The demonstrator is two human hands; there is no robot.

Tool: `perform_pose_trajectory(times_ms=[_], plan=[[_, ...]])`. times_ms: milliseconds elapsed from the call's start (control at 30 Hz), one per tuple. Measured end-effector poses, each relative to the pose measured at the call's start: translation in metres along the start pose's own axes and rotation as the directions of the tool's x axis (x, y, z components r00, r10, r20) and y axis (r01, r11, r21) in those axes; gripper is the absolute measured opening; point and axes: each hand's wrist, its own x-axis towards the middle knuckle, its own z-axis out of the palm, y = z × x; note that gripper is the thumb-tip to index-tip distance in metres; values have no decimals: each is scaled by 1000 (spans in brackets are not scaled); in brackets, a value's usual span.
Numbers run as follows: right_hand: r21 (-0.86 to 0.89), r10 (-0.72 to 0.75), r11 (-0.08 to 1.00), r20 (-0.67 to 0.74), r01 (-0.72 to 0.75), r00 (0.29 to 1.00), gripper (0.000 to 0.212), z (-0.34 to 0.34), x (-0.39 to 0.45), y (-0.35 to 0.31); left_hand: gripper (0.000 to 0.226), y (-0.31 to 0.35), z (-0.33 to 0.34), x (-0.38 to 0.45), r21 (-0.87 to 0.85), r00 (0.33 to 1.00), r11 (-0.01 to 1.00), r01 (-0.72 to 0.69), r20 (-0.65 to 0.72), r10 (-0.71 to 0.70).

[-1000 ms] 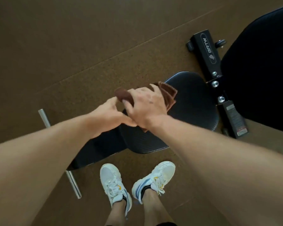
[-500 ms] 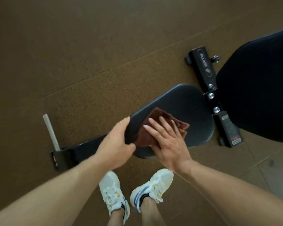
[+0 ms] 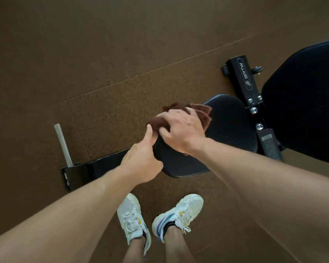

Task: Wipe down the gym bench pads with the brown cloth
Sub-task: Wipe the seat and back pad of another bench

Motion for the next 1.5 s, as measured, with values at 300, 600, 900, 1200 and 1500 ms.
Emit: perform_pose_trajectory(times_ms=[300,600,900,1200,1500], plan=[[-15,422,906,72,-422,904,62,-51,39,127,99,15,3,-1,81,1000,996,20,16,-22],[188,195,971,-255,-149,947,57,58,-83,21,62,12,14,-6,-402,998,915,38,-29,-54],[118,231,969,-105,-218,967,85,57,-172,125,89,16,44,-30,-37,994,995,89,-55,-91],[919,865,-277,365,-280,344,39,-67,-246,94,93,60,120,-104,-57,996,998,-16,83,21],[253,340,904,-915,-346,220,53,-308,-295,100,79,237,60,-147,-171,825,816,-552,25,564]])
